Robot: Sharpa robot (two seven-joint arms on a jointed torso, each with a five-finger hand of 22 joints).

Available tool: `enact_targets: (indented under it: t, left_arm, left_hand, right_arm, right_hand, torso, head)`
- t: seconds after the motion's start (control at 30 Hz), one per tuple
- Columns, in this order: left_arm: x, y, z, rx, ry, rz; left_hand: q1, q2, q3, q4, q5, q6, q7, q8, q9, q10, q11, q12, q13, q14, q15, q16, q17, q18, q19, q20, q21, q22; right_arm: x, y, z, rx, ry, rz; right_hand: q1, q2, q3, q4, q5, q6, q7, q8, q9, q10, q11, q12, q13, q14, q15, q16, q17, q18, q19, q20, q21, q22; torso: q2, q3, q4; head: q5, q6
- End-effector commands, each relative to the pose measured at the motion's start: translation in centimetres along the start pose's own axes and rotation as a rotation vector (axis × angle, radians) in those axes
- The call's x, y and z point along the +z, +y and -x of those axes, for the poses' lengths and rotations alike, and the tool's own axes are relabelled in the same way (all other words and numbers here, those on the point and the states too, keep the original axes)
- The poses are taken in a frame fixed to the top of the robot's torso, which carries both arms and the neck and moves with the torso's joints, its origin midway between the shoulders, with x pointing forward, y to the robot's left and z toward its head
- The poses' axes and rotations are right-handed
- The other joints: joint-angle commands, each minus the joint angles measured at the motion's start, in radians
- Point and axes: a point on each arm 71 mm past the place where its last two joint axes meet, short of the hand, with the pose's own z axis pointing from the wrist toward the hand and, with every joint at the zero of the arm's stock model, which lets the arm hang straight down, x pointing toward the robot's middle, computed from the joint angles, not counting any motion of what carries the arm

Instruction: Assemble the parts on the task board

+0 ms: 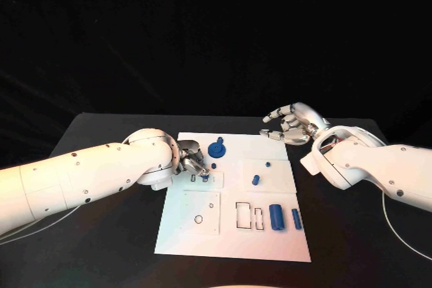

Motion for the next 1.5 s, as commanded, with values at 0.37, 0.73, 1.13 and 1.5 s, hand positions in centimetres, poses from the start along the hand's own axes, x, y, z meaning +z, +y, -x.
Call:
enact_targets:
  t: [0.37, 0.73, 1.13, 1.5]
  left_arm:
    - [0.25, -0.17, -0.25, 0.053, 0.013, 0.008]
    - [0.31, 0.03, -0.66, 0.07, 0.032, 0.014]
    - [0.28, 0.17, -0.88, 0.083, 0.052, 0.018]
    - [0.3, 0.26, -0.88, 0.085, 0.057, 0.021]
  left_hand:
    - [-0.01, 0.003, 0.207, -0.212, 0.01, 0.015, -0.008, 0.002, 0.001, 0.008, -0.001, 0.008, 0.004, 0.094, -0.009, 0.003, 0.223, -0.012, 0.004, 0.0, 0.005, 0.017]
    - [-0.014, 0.001, 0.207, -0.216, 0.024, 0.019, -0.01, 0.005, 0.004, 0.014, -0.003, 0.012, 0.01, 0.094, -0.011, 0.004, 0.224, -0.012, 0.006, -0.002, 0.006, 0.019]
    - [-0.017, 0.0, 0.209, -0.217, 0.034, 0.021, -0.011, 0.006, 0.006, 0.014, -0.004, 0.011, 0.009, 0.094, -0.012, 0.004, 0.224, -0.012, 0.006, -0.003, 0.006, 0.019]
    - [-0.018, 0.0, 0.21, -0.217, 0.039, 0.021, -0.011, 0.007, 0.008, 0.014, -0.005, 0.011, 0.009, 0.094, -0.012, 0.004, 0.224, -0.013, 0.007, -0.003, 0.007, 0.021]
  right_arm:
    - [0.02, 0.16, -0.14, -0.015, 0.001, 0.007]
    - [0.03, 0.16, -0.15, -0.016, 0.001, 0.006]
    - [0.05, -0.03, 0.0, -0.018, -0.005, -0.001]
    - [0.09, -0.23, 0.15, -0.018, -0.011, -0.008]
  right_hand:
    - [-0.001, -0.004, 0.01, 0.0, 0.003, 0.005, -0.003, 0.005, -0.001, -0.003, -0.003, -0.002, 0.079, 0.072, -0.005, -0.004, 0.13, -0.002, 0.077, -0.001, -0.004, 0.236]
    - [-0.002, -0.002, 0.017, 0.001, -0.01, 0.007, -0.004, 0.009, -0.002, -0.001, -0.003, -0.001, 0.079, 0.072, -0.006, -0.004, 0.13, -0.002, 0.078, -0.002, -0.003, 0.237]
    - [-0.012, -0.001, 0.023, 0.002, -0.046, 0.009, -0.005, 0.015, -0.004, 0.0, -0.004, 0.0, 0.079, 0.073, -0.007, -0.004, 0.131, -0.002, 0.077, -0.003, -0.004, 0.237]
    - [-0.012, -0.001, 0.023, 0.002, -0.049, 0.009, -0.005, 0.015, -0.004, -0.001, -0.004, 0.0, 0.078, 0.072, -0.007, -0.004, 0.13, -0.002, 0.077, -0.003, -0.004, 0.237]
  torso:
    - [0.0, -0.0014, 0.0012]
    - [-0.001, -0.0011, 0.0012]
    - [-0.001, -0.0013, 0.0013]
    - [0.0, -0.0006, 0.0014]
  head:
    - [0.001, -0.003]
    - [0.002, -0.005]
    - [-0.001, -0.008]
    - [0.002, -0.007]
